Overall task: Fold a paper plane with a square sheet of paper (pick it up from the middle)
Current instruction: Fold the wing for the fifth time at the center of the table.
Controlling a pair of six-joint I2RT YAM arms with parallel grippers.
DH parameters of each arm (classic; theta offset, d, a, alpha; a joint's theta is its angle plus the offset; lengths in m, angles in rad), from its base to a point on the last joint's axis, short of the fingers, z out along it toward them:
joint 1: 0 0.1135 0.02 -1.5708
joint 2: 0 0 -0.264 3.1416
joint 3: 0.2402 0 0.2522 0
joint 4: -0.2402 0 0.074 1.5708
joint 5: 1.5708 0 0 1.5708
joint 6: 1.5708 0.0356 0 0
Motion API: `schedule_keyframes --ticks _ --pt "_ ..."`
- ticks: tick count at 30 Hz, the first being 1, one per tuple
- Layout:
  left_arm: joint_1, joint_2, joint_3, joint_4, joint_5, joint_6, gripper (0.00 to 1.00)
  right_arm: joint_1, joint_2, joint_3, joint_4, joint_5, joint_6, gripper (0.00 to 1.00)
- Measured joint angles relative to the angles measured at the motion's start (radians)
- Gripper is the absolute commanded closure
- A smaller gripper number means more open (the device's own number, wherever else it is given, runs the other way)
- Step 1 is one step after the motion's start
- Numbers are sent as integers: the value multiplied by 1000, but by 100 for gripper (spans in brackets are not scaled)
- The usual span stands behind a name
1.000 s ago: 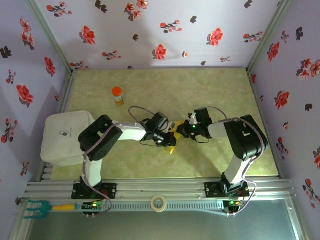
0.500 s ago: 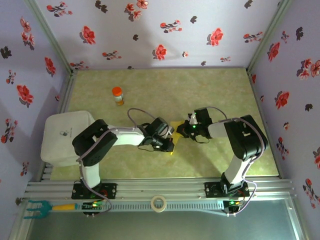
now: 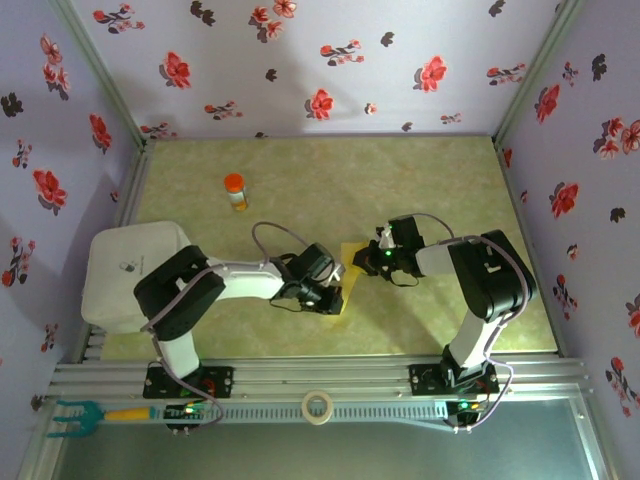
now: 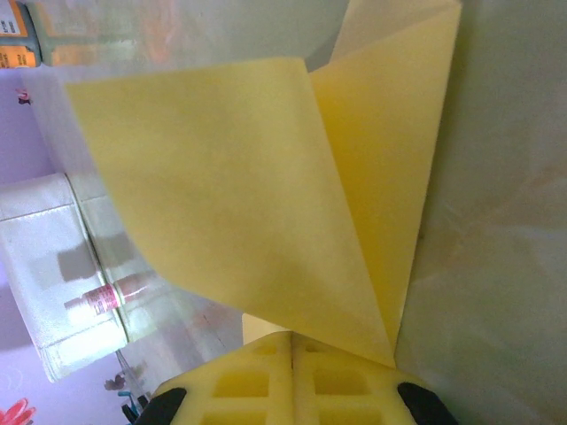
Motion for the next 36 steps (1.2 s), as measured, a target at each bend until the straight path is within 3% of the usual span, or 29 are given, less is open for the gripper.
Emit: schedule_keyframes --ticks 5,11,21,36 --pt "-3 -74 -38 -14 -3 -13 100 2 -1 0 -1 4 0 98" --pt "53 -153 -42 69 -3 -55 100 4 -4 0 -4 11 0 97" --pt "62 40 142 100 55 -58 100 5 -5 0 -4 15 0 97" --pt "21 133 158 20 61 -34 100 5 -5 0 -4 16 0 97"
